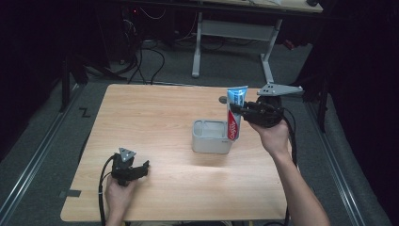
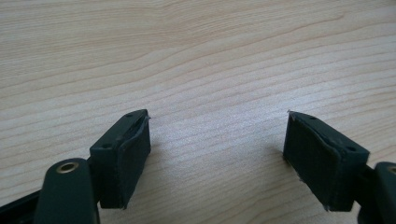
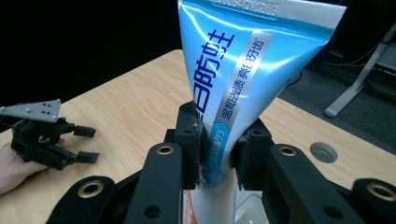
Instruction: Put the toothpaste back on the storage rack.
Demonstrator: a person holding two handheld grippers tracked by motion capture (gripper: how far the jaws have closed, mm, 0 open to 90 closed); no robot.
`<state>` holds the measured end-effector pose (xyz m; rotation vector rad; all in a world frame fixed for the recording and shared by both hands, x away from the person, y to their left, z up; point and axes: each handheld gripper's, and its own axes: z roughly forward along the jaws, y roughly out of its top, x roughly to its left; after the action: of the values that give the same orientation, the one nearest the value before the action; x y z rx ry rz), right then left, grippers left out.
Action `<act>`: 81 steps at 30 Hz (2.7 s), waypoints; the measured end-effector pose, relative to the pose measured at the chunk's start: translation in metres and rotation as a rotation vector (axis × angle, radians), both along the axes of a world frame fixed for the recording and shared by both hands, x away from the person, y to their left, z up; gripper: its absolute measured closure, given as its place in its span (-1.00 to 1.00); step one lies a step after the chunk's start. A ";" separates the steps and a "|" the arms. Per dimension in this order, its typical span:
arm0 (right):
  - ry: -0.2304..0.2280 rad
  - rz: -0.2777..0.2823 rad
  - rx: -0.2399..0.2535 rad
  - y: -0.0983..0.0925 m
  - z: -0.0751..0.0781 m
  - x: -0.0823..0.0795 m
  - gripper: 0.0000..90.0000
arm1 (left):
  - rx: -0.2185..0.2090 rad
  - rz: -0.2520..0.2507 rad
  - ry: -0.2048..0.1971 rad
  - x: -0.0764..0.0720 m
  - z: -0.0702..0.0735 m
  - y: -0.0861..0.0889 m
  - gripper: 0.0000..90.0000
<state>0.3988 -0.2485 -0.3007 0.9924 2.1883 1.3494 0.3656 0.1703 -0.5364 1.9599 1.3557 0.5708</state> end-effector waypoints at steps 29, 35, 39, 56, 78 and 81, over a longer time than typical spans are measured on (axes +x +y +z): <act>0.018 -0.018 -0.010 0.035 -0.021 0.040 0.64 | -0.006 -0.008 0.001 0.000 0.000 0.001 -0.48; 0.043 -0.019 -0.045 0.043 -0.037 0.045 0.63 | -0.005 -0.007 -0.001 0.000 0.000 0.000 -0.48; 0.051 -0.020 -0.074 0.047 -0.045 0.049 0.63 | -0.005 -0.007 0.000 0.000 0.000 0.000 -0.48; 0.092 -0.035 -0.104 0.046 -0.067 0.053 0.62 | 0.000 -0.007 -0.001 0.000 0.000 0.000 -0.48; 0.136 -0.029 -0.152 0.055 -0.087 0.059 0.62 | -0.012 -0.009 0.003 0.000 0.000 0.001 -0.48; 0.141 -0.032 -0.149 0.055 -0.090 0.059 0.61 | -0.013 -0.008 0.002 0.000 0.000 0.001 -0.48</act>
<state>0.4583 -0.1934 -0.3908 1.0902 2.3269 1.1145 0.3657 0.1714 -0.5363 1.9549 1.3489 0.5553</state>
